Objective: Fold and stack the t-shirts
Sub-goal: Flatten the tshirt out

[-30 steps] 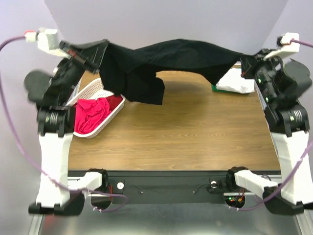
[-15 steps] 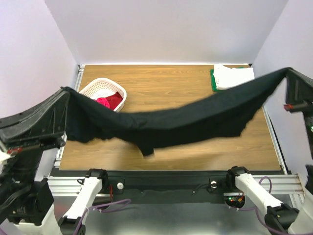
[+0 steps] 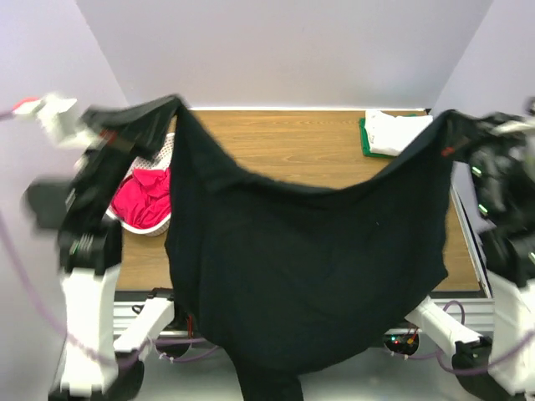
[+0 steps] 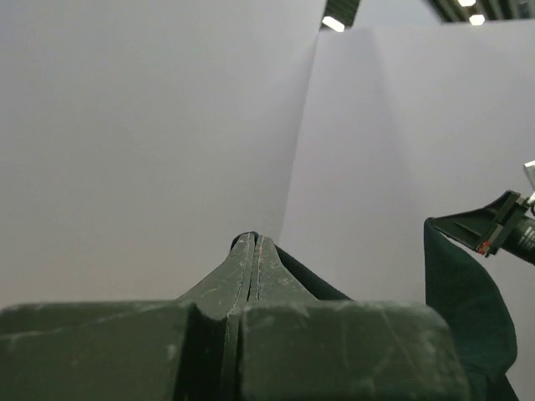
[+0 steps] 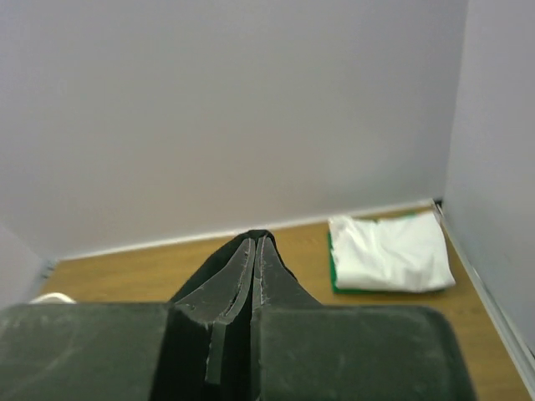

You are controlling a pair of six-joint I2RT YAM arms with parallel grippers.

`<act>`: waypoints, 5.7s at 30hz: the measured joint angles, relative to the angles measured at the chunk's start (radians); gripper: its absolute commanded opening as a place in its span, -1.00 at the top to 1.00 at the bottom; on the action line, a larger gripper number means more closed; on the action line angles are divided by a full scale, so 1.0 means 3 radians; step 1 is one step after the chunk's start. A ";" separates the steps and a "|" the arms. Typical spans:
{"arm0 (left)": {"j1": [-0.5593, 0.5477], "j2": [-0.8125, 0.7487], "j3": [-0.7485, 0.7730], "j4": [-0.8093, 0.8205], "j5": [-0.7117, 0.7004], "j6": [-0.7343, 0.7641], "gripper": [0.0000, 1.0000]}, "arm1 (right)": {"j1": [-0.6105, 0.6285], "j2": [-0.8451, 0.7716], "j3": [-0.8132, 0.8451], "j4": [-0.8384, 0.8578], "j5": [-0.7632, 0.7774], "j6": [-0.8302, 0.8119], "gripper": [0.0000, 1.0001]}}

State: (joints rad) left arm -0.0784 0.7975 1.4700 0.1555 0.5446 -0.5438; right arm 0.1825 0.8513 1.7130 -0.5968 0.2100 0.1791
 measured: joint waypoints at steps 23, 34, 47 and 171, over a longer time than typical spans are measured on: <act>-0.0628 0.4449 0.1495 -0.0454 -0.1104 0.0576 -0.97 | -0.0449 0.2831 -0.1041 0.0991 0.0401 0.0177 -0.49; -0.0923 0.2398 -0.0351 0.0329 -0.1447 0.0689 -0.97 | -0.0430 0.1849 -0.1853 0.1231 -0.0331 0.0276 -0.68; -0.0999 0.2801 -0.1668 0.0342 -0.1433 0.0654 -0.97 | -0.0407 0.2035 -0.2553 0.1319 -0.0917 0.0465 -0.70; -0.4935 0.1258 -0.3040 -0.3358 -0.2542 -0.4790 0.69 | -0.0567 0.1965 -0.2703 0.1420 -0.1050 0.0449 -0.75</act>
State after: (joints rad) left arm -1.5589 1.1748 0.5579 -0.8520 -0.2180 -1.9808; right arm 0.0124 1.4406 0.9020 -0.1707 -0.1051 0.3138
